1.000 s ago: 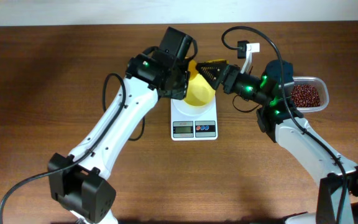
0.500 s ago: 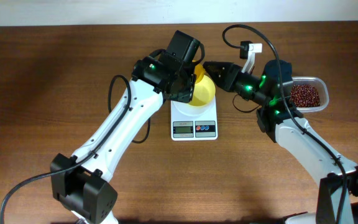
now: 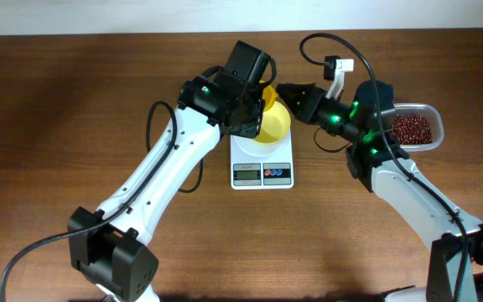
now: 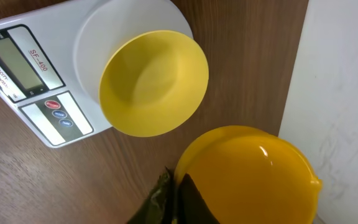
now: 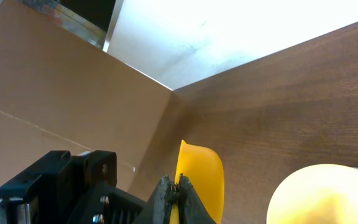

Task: Scoop item into bowl and weigh 50g on scale
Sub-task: 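Open the left gripper and pull the scoop right toward the beans, then move the left gripper down to the scale's button panel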

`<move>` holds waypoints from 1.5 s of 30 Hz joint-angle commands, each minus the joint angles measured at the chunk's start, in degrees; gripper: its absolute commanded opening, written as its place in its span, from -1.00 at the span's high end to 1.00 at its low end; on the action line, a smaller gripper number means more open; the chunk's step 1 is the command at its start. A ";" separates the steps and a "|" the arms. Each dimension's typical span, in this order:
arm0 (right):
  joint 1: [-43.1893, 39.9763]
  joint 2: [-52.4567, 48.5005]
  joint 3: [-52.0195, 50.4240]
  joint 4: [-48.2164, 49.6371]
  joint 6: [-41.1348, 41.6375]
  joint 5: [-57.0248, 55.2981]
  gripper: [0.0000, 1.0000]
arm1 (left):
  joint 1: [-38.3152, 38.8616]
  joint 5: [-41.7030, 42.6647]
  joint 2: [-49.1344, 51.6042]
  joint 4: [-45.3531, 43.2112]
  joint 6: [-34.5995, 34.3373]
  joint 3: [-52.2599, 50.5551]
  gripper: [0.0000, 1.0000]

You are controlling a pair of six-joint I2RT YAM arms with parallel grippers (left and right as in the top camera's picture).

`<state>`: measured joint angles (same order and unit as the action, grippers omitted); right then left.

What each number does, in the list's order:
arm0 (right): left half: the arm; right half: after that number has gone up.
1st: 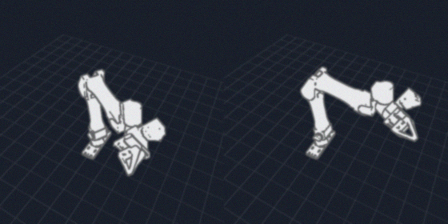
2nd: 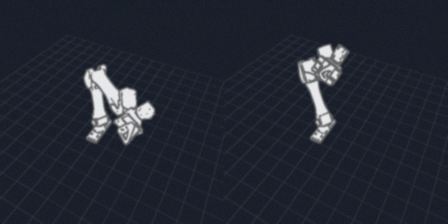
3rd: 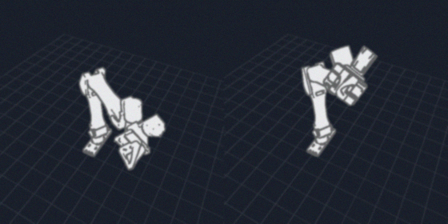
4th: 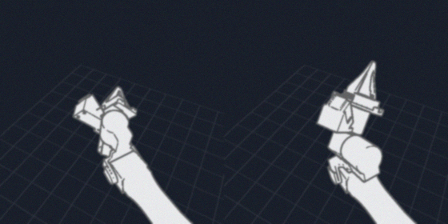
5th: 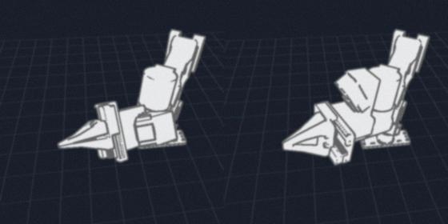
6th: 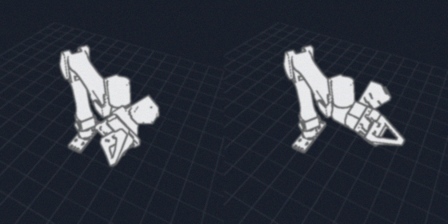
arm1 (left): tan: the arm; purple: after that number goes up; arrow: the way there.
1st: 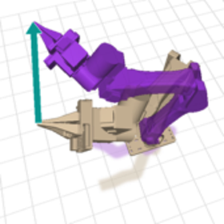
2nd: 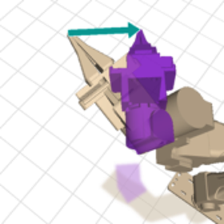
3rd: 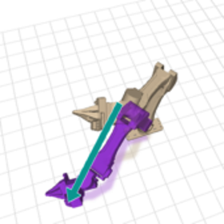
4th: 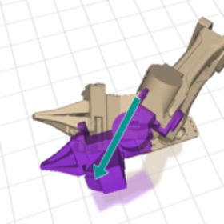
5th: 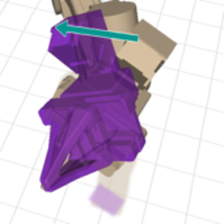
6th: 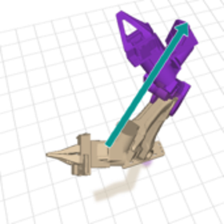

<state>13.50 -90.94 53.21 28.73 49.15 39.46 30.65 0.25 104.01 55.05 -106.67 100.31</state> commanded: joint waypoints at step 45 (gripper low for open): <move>-14.38 27.47 12.39 -68.83 -26.67 -32.70 0.92 | -11.13 -4.61 -5.49 17.73 47.23 0.20 0.62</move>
<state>-0.67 -64.01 64.60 -40.29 23.29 7.70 17.26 -3.51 97.71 72.69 -62.61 100.44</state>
